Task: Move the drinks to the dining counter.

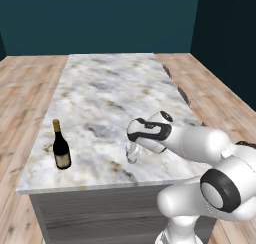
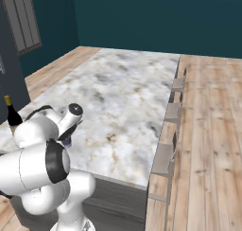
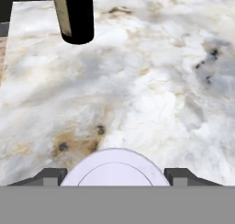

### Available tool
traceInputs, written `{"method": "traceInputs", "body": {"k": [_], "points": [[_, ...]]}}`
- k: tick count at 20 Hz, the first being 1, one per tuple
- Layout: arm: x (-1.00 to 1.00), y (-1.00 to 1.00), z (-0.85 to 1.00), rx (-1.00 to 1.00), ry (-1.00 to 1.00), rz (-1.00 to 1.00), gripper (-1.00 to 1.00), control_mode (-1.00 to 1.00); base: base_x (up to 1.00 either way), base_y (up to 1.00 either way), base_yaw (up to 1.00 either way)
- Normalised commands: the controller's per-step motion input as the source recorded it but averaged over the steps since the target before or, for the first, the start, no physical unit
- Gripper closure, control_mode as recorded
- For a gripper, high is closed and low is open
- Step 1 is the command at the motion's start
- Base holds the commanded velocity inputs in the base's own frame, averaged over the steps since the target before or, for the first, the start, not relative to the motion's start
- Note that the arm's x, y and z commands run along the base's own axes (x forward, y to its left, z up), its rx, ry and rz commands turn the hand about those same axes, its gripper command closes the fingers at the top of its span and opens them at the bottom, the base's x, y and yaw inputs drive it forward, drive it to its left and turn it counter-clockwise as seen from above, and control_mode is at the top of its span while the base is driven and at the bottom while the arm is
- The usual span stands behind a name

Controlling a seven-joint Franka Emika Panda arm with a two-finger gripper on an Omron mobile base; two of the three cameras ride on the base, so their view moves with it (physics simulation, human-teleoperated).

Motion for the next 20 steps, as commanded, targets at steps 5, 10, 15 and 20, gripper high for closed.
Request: {"method": "traceInputs", "body": {"k": [5,10,15,20], "points": [[0.04,0.0,-0.16,0.0,-0.01,0.05,1.0,-1.0,0.0,0.0,0.0],[0.0,0.0,-0.19,0.0,-0.04,0.03,1.0,-1.0,0.0,0.0,0.0],[0.1,0.01,-0.18,0.0,0.0,0.0,1.0,-1.0,0.0,0.0,0.0],[0.14,0.0,-0.25,0.0,0.0,0.0,1.0,-1.0,0.0,0.0,0.0]]}}
